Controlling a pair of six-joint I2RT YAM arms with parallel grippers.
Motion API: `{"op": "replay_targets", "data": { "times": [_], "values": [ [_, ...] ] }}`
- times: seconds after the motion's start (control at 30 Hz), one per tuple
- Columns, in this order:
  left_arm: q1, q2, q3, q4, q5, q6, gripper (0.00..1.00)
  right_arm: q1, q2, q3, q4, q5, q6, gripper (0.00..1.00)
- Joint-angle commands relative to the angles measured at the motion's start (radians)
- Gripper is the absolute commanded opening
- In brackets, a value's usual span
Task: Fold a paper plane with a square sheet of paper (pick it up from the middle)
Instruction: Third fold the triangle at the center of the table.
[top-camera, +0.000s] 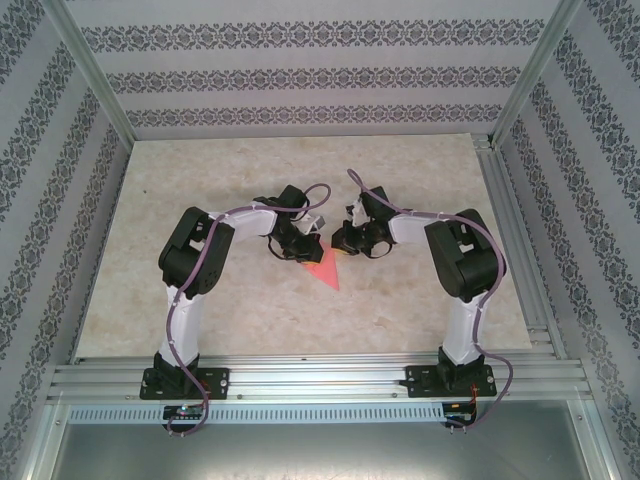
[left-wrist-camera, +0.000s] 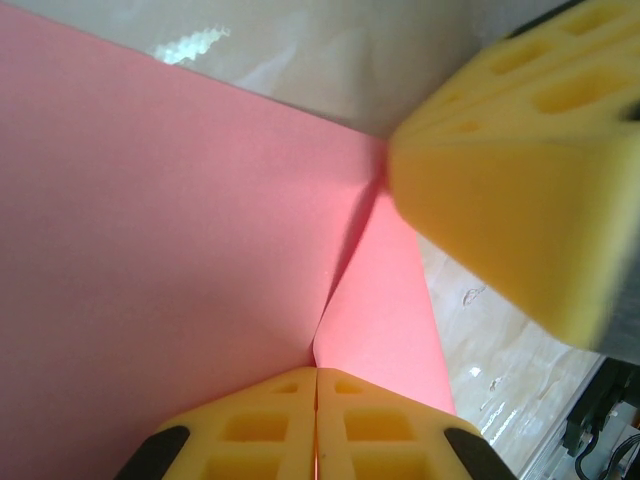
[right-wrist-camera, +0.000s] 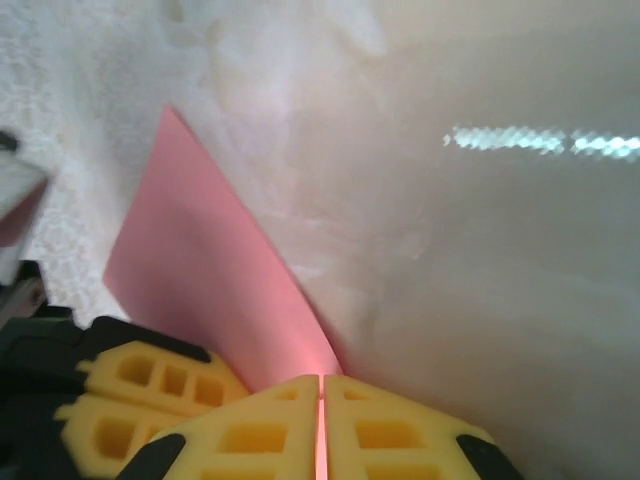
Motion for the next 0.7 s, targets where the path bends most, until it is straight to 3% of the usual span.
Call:
{"op": "replay_targets", "data": {
  "times": [0.0,0.27,0.67],
  "values": [
    [0.014,-0.021,-0.028,-0.020,-0.049,0.000,0.10,-0.005,-0.091,-0.028,0.012,-0.022,-0.001,0.11],
    [0.014,-0.026,-0.040,-0.011,-0.052,-0.007,0.10,0.011,-0.084,-0.112,0.046,-0.033,0.010,0.11],
    [0.015,-0.031,-0.054,-0.011,-0.056,-0.003,0.10,0.033,0.006,-0.001,0.012,-0.005,0.008,0.10]
  ]
}}
